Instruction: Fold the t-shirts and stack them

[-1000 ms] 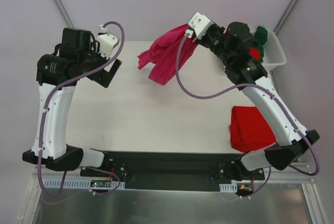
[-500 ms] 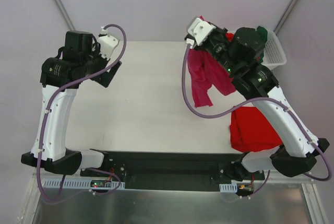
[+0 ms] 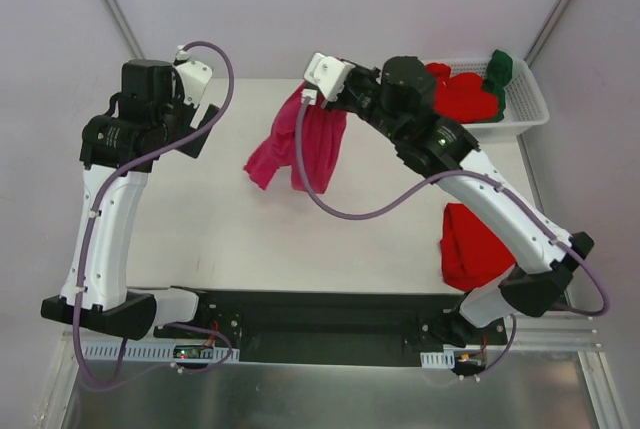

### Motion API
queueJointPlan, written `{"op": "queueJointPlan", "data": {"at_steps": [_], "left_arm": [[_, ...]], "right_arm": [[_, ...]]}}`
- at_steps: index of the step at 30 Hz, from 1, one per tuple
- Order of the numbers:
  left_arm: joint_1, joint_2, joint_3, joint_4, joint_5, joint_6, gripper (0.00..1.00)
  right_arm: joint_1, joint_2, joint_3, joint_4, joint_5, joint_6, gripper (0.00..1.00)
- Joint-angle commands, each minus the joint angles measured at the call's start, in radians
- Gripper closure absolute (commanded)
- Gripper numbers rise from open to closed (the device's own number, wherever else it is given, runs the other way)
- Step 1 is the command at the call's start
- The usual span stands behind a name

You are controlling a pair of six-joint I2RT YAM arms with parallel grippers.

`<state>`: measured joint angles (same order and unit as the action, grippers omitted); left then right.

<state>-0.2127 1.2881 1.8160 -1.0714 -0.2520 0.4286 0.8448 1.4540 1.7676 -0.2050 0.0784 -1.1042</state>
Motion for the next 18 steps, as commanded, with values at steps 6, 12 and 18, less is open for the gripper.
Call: {"op": "queueJointPlan", "data": {"at_steps": [6,12,18], "left_arm": [[0.019,-0.079,-0.058,0.037,-0.013,-0.002,0.01],[0.035,-0.076,-0.070,0.048,0.016,-0.005,0.01],[0.050,-0.035,-0.132,0.073,0.075,-0.037,0.00]], "right_arm": [[0.048,0.054,0.058,0.104,0.148,-0.144,0.27],[-0.022,-0.050,-0.050,0.113,0.271,-0.111,0.01],[-0.033,-0.075,0.004,-0.273,0.212,0.047,0.00]]}}
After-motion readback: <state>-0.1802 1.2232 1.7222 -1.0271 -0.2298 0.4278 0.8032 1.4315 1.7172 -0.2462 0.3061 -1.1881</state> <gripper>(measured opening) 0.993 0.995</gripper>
